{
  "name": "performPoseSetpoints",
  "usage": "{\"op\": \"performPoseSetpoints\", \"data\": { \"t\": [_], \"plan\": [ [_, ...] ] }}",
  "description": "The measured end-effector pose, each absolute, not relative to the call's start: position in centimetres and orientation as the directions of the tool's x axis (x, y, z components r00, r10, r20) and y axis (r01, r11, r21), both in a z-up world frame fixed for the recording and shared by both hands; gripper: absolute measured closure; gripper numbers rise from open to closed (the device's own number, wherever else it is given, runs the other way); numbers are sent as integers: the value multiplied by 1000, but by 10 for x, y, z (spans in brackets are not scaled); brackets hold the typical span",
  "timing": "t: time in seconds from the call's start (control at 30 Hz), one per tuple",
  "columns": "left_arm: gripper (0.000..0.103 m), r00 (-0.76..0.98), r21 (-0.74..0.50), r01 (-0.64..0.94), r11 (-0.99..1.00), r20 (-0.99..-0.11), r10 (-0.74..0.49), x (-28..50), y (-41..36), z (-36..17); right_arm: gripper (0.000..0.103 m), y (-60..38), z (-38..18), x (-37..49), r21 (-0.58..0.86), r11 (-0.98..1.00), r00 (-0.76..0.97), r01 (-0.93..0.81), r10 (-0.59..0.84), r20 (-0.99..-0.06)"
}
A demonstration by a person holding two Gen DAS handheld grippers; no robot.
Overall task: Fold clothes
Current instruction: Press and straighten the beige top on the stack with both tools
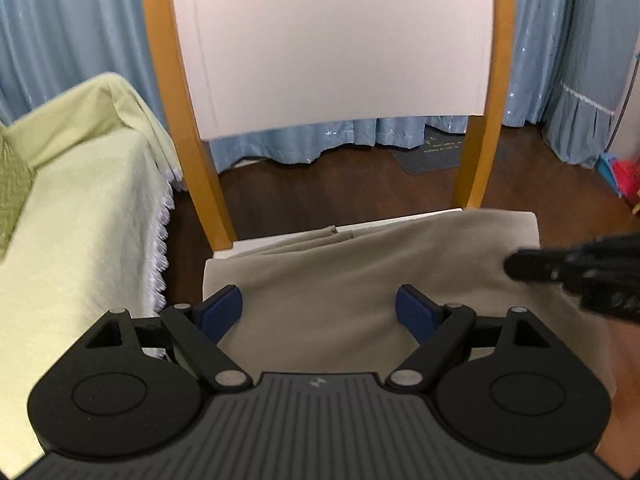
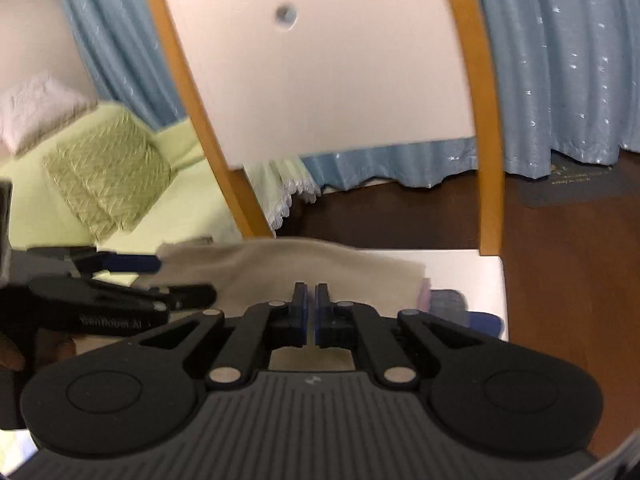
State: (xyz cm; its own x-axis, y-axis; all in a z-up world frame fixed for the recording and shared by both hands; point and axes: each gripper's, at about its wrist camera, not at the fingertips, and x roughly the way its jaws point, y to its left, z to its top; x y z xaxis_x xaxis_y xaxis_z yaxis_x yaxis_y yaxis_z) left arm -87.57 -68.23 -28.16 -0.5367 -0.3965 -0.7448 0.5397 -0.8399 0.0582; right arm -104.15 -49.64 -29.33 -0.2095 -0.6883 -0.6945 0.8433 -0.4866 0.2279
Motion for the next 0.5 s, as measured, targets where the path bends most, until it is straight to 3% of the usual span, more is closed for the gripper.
{"op": "performPoseSetpoints", "data": {
  "t": [0.13,0.23,0.33,0.43,0.5],
  "plan": [
    [21,-556,91,536,-839,-709,-433,-865,-683,-262,100,-477,-290,-1056,213,-572,-259,792,-631,-731],
    [27,-598,50,528,-848,-687,-412,-861,-687,-254,98,-481,-274,-1056,233,-519,-247,822,-695,-676],
    [45,-582,32,522,-852,-717,-384,-870,-695,-261,98,-510,-268,-1051,297,-395,-147,869,-780,-608],
    [45,-575,-27,548,-836,-738,-353,-879,-710,-273,97,-534,-284,-1053,288,-418,-150,862,-752,-642],
    [45,-576,-65,571,-818,-742,-343,-879,-718,-272,83,-536,-300,-1064,291,-508,-174,811,-685,-708]
  ]
}}
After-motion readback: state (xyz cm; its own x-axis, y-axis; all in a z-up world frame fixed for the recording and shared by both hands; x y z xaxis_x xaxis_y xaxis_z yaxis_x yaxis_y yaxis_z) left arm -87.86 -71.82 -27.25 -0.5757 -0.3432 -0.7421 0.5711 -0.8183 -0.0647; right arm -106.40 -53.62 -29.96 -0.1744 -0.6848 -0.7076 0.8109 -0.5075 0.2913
